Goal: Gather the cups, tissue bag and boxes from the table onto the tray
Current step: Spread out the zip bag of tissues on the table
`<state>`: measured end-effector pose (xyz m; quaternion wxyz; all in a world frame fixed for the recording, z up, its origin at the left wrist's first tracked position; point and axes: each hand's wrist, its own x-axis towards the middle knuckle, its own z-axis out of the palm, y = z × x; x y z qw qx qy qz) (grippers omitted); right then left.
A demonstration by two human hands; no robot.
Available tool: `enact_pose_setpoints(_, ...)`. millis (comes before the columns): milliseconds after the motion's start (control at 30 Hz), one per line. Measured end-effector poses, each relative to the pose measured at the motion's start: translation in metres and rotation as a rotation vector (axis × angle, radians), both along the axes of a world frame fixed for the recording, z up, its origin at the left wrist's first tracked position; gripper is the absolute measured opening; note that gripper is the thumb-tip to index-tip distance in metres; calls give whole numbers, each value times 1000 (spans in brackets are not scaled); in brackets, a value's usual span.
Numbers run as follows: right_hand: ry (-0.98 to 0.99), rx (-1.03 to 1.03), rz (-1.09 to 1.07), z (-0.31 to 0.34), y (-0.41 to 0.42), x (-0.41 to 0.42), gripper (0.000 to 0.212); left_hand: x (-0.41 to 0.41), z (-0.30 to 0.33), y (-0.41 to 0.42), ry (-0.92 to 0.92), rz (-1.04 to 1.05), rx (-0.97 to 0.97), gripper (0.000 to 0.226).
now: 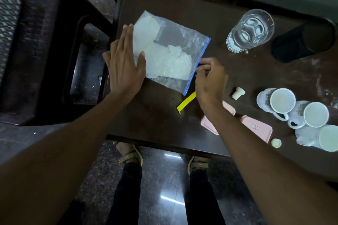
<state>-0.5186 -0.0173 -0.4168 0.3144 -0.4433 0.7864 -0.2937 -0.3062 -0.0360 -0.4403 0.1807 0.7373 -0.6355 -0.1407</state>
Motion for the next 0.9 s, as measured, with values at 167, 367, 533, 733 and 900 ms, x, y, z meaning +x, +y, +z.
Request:
enact_pose_setpoints(167,-16,-35,88,-1,-5,-4,23,-3,-3,7,31,35,51,73)
enact_pose_setpoints(367,-79,-99,240,-3,-14,-10,34,-3,-2,9,61,32,62,74)
enact_pose_setpoints(533,-65,-116,292,-6,-18,-7,30,-1,-4,8,85,34,71,76)
enact_pose_setpoints(733,130,-61,341,-11,-29,-2,19,0,-5,6,85,33,58,77)
enact_pose_setpoints(900,146,-32,346,-14,-39,6,22,0,-6,5,86,45,53,79)
